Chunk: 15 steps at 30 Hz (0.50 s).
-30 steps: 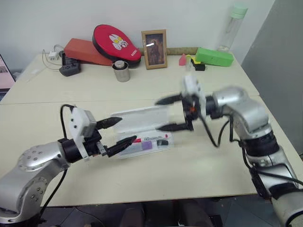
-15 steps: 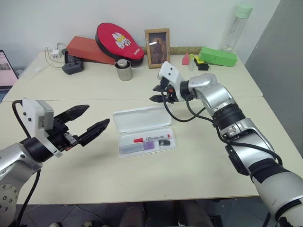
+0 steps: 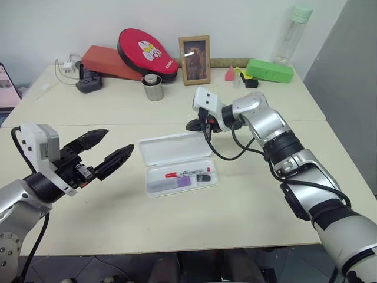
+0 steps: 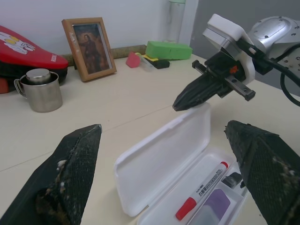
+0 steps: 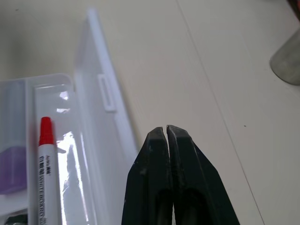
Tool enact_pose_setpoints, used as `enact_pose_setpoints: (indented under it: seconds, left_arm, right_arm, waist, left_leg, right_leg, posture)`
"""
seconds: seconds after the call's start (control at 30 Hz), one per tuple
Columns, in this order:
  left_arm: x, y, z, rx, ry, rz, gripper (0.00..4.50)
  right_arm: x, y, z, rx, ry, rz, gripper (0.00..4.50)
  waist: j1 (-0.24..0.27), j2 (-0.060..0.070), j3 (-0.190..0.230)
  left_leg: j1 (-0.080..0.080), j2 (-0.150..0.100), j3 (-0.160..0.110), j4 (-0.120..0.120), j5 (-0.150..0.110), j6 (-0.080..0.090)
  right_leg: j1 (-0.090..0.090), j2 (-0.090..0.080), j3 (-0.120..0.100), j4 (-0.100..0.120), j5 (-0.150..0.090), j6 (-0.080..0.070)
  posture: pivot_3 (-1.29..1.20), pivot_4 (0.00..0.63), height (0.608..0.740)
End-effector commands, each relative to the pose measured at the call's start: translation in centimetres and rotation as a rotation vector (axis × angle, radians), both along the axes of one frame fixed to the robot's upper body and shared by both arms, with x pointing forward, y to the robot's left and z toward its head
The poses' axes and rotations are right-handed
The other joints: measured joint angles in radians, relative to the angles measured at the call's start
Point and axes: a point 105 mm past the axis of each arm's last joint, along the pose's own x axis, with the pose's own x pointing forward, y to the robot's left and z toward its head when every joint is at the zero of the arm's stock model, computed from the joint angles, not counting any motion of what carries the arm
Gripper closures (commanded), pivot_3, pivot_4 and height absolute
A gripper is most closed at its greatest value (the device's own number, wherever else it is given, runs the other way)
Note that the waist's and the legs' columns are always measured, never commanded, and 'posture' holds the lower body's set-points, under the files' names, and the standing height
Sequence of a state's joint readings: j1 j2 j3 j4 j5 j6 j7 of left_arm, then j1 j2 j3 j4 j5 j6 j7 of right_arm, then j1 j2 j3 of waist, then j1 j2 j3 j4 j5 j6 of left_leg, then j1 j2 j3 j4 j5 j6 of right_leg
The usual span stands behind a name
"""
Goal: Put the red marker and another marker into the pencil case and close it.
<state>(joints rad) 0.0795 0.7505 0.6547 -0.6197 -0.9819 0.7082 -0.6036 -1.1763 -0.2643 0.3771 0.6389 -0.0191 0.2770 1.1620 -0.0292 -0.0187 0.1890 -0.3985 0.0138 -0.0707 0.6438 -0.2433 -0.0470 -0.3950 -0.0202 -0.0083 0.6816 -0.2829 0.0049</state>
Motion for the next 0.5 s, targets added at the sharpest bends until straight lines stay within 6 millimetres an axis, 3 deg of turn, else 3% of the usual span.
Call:
enact_pose_setpoints:
  seconds: [0.03,0.17,0.33,0.5]
  left_arm:
    - [-0.5,-1.1,0.5,0.025,-0.02,-0.08,0.0]
    - [-0.7,-1.5,0.1,0.044,0.004,-0.121,0.0]
    - [-1.8,-2.7,-1.9,0.111,0.099,-0.224,0.0]
    - [-1.7,-2.6,-2.6,0.141,0.136,-0.237,0.0]
  right_arm:
    - [-2.5,-0.1,0.0,-0.04,-0.022,0.126,4.43]
    - [-3.7,-0.6,-1.7,-0.084,0.014,0.151,4.43]
    - [-5.2,-1.1,-3.7,-0.131,0.054,0.179,4.43]
    - [-4.7,-2.1,-7.0,-0.25,0.05,0.104,4.43]
  waist:
    - [0.001,0.0,0.0]
    - [0.0,0.0,0.0]
    - [-0.002,0.0,0.0]
    - [-0.001,0.0,0.0]
  left_leg:
    - [0.0,0.0,0.0,0.0,0.0,0.0]
    - [0.0,0.0,0.0,0.0,0.0,0.0]
    - [0.001,0.0,0.0,0.0,0.0,0.0]
    - [0.001,0.0,-0.001,0.0,0.0,0.0]
  right_leg:
    - [0.0,0.0,0.0,0.0,0.0,0.0]
    - [0.0,0.0,0.0,0.0,0.0,0.0]
    - [0.0,0.0,0.0,0.0,0.0,0.0]
    - [0.001,0.0,0.0,0.0,0.0,0.0]
  posture:
    - [0.0,0.15,0.74]
    - [0.0,0.15,0.74]
    - [0.0,0.15,0.74]
    - [0.0,0.15,0.74]
